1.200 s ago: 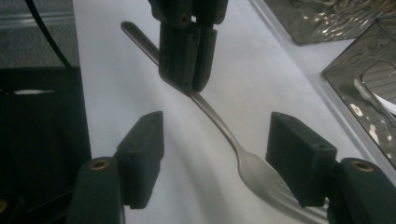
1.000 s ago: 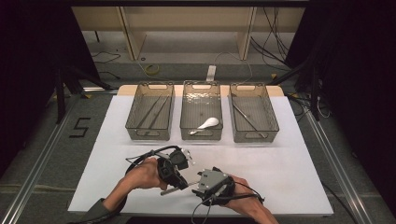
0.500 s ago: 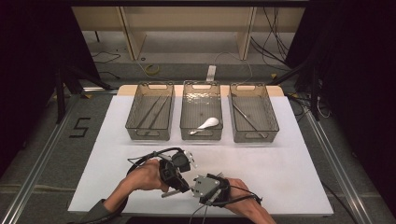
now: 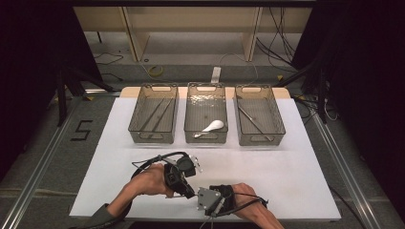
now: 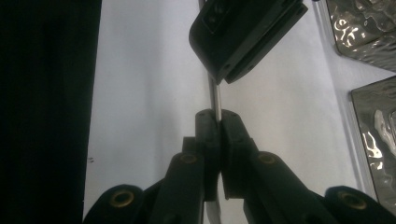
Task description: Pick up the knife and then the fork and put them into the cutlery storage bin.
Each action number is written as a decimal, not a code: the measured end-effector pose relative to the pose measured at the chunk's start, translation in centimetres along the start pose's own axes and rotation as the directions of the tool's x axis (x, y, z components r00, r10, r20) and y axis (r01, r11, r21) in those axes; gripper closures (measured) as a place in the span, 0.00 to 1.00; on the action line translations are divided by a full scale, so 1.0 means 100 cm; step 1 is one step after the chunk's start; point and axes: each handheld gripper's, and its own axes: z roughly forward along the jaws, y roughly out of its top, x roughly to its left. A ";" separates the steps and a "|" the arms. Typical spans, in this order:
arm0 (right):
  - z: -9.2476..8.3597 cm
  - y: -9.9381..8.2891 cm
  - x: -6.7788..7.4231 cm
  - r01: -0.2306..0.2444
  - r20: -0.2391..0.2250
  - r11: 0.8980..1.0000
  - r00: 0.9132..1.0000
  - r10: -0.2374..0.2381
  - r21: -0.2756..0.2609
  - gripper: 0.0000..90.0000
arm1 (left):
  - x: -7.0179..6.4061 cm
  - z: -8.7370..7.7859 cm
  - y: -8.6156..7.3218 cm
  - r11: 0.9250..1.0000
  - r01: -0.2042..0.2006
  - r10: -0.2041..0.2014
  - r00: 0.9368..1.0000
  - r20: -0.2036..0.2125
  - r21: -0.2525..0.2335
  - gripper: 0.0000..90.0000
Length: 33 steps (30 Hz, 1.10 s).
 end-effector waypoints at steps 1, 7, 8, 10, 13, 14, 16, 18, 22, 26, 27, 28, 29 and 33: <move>0.000 0.000 0.000 -0.013 -0.009 1.000 1.000 0.013 0.003 0.98 | 0.000 0.000 0.000 1.000 -0.001 0.001 1.000 -0.005 -0.001 0.92; -0.003 -0.008 -0.006 -0.058 0.005 0.998 0.998 0.057 0.018 0.98 | 0.000 -0.005 0.000 0.999 0.022 -0.024 0.998 -0.056 -0.036 0.70; -0.003 -0.010 -0.007 -0.064 0.005 0.998 0.998 0.064 0.022 0.98 | 0.001 -0.007 0.000 0.999 0.021 -0.024 0.997 -0.072 -0.045 0.66; -0.004 -0.015 -0.011 -0.079 0.013 0.996 0.997 0.079 0.040 0.98 | 0.001 -0.010 -0.001 0.998 0.024 -0.030 0.994 -0.108 -0.059 0.58; -0.004 -0.021 -0.015 -0.111 0.030 0.992 0.994 0.109 0.063 0.98 | 0.002 -0.018 -0.004 0.995 0.033 -0.048 0.987 -0.153 -0.097 0.47; -0.004 -0.023 -0.015 -0.118 0.044 0.991 0.992 0.115 0.056 0.98 | 0.004 -0.021 -0.005 0.992 0.037 -0.057 0.984 -0.166 -0.119 0.44; -0.005 -0.025 -0.018 -0.128 0.061 0.990 0.990 0.124 0.057 0.98 | 0.006 -0.025 -0.009 0.983 0.046 -0.081 0.978 -0.195 -0.175 0.40; -0.006 -0.028 -0.021 -0.147 0.077 0.987 0.987 0.142 0.064 0.98 | 0.009 -0.030 -0.013 0.970 0.054 -0.106 0.973 -0.207 -0.239 0.36; -0.009 -0.037 -0.027 -0.188 0.088 0.979 0.980 0.181 0.081 0.98 | 0.015 -0.037 -0.020 0.943 0.063 -0.147 0.960 -0.238 -0.328 0.34; -0.011 -0.047 -0.035 -0.219 0.110 0.972 0.972 0.209 0.090 0.98 | 0.020 -0.042 -0.030 0.902 0.062 -0.186 0.949 -0.254 -0.426 0.30; -0.012 -0.050 -0.036 -0.239 0.112 0.967 0.967 0.229 0.087 0.98 | 0.020 -0.042 -0.032 0.892 0.066 -0.199 0.945 -0.258 -0.448 0.30; -0.014 -0.052 -0.039 -0.249 0.124 0.965 0.963 0.238 0.083 0.98 | 0.021 -0.044 -0.036 0.880 0.058 -0.206 0.940 -0.270 -0.471 0.29; -0.015 -0.055 -0.041 -0.278 0.133 0.958 0.954 0.267 0.069 0.98 | 0.022 -0.044 -0.038 0.871 0.055 -0.214 0.937 -0.276 -0.489 0.28; -0.022 -0.064 -0.049 -0.325 0.161 0.944 0.936 0.313 0.055 0.98 | 0.027 -0.046 -0.051 0.828 0.063 -0.251 0.930 -0.268 -0.557 0.28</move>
